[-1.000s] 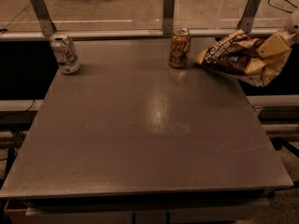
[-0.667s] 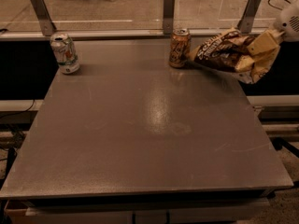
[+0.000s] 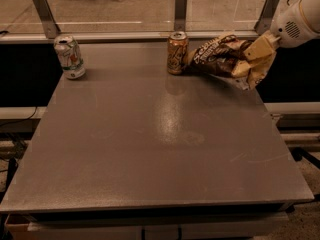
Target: Move brown chip bag near orange can
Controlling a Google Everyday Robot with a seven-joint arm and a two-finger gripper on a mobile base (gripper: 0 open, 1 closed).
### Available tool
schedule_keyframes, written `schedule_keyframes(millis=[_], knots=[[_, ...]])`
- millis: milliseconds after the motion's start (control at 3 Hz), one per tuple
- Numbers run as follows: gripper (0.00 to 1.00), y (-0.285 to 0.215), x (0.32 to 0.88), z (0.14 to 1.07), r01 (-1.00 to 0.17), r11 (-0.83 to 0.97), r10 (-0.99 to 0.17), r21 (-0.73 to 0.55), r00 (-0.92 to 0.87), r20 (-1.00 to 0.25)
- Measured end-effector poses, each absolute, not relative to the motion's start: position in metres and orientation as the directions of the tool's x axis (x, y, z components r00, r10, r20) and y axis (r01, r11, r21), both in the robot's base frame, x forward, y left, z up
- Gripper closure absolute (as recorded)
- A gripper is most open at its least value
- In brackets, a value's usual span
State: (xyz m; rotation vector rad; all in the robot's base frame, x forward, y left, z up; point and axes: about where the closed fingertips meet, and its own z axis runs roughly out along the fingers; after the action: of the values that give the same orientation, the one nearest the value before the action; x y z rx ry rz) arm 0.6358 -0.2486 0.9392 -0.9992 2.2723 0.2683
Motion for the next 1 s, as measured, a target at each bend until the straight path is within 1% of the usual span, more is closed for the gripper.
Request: schedule_keyframes(millis=[333, 667, 1000], knots=[[1.0, -0.233, 0.638, 0.93, -0.732, 0.68, -0.583, -0.043, -0.505, -0.636], [0.83, -0.218, 0.638, 0.924, -0.749, 0.663, -0.578, -0.014, -0.5, -0.644], [0.59, -0.201, 0.637, 0.918, -0.764, 0.645, -0.578, 0.012, -0.498, -0.647]])
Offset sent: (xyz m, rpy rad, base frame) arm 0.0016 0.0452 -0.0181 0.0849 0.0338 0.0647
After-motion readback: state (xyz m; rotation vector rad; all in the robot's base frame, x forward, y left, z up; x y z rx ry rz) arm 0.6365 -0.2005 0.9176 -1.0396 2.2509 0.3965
